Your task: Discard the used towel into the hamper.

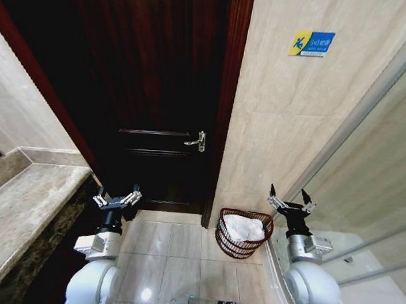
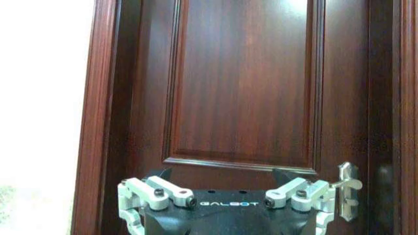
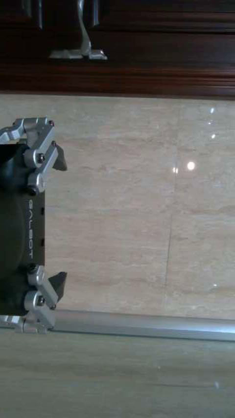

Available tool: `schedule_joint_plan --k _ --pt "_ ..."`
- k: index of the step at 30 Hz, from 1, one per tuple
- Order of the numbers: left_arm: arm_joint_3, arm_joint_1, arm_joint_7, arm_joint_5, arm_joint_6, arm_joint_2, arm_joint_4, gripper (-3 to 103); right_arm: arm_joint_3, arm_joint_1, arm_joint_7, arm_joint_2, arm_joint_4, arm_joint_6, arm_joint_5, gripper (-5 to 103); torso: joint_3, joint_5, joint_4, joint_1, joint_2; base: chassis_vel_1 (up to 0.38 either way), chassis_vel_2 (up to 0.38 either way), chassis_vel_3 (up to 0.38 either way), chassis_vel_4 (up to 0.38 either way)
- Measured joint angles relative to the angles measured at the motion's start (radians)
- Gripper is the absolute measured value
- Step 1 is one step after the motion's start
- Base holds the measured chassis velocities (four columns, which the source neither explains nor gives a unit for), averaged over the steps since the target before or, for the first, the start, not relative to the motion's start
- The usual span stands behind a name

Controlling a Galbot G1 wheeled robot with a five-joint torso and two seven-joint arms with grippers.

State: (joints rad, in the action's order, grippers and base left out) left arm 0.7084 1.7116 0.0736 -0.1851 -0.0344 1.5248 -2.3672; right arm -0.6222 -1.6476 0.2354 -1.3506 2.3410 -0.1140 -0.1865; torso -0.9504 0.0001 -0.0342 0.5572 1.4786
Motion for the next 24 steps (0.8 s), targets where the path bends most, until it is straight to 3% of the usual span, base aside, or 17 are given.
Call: schedule_joint_plan --k 8,16,19,21,24 --pt "0.000 0.002 0.000 0.004 0.000 0.006 -0.011 100 -0.025 -0.067 -0.003 0.001 0.031 0.003 -0.014 100 0.001 0.0000 0.0000 0.000 -0.002 0.019 -0.020 -0.023 0.023" --pt "0.005 0.018 0.004 0.007 0.010 0.013 -0.019 100 -0.026 -0.095 -0.004 -0.014 0.036 0.023 -0.005 100 0.003 -0.0002 0.0001 -0.002 -0.006 0.157 -0.142 -0.154 0.157" --pt "0.023 0.054 -0.013 0.017 0.126 0.006 -0.054 100 -0.043 -0.112 -0.020 -0.028 0.020 0.030 -0.002 100 0.004 0.0000 0.0001 -0.004 -0.007 0.220 -0.240 -0.236 0.226" --pt "0.027 0.066 -0.019 0.015 0.133 -0.002 -0.055 100 -0.056 -0.125 -0.033 -0.032 0.006 0.043 -0.002 100 0.004 -0.0001 -0.0002 -0.004 -0.008 0.247 -0.252 -0.242 0.245" --pt "0.037 0.080 -0.025 0.011 0.098 -0.016 -0.040 100 -0.091 -0.165 -0.063 -0.039 -0.022 0.088 -0.003 100 0.005 0.0001 0.0000 -0.004 -0.009 0.275 -0.242 -0.276 0.278"
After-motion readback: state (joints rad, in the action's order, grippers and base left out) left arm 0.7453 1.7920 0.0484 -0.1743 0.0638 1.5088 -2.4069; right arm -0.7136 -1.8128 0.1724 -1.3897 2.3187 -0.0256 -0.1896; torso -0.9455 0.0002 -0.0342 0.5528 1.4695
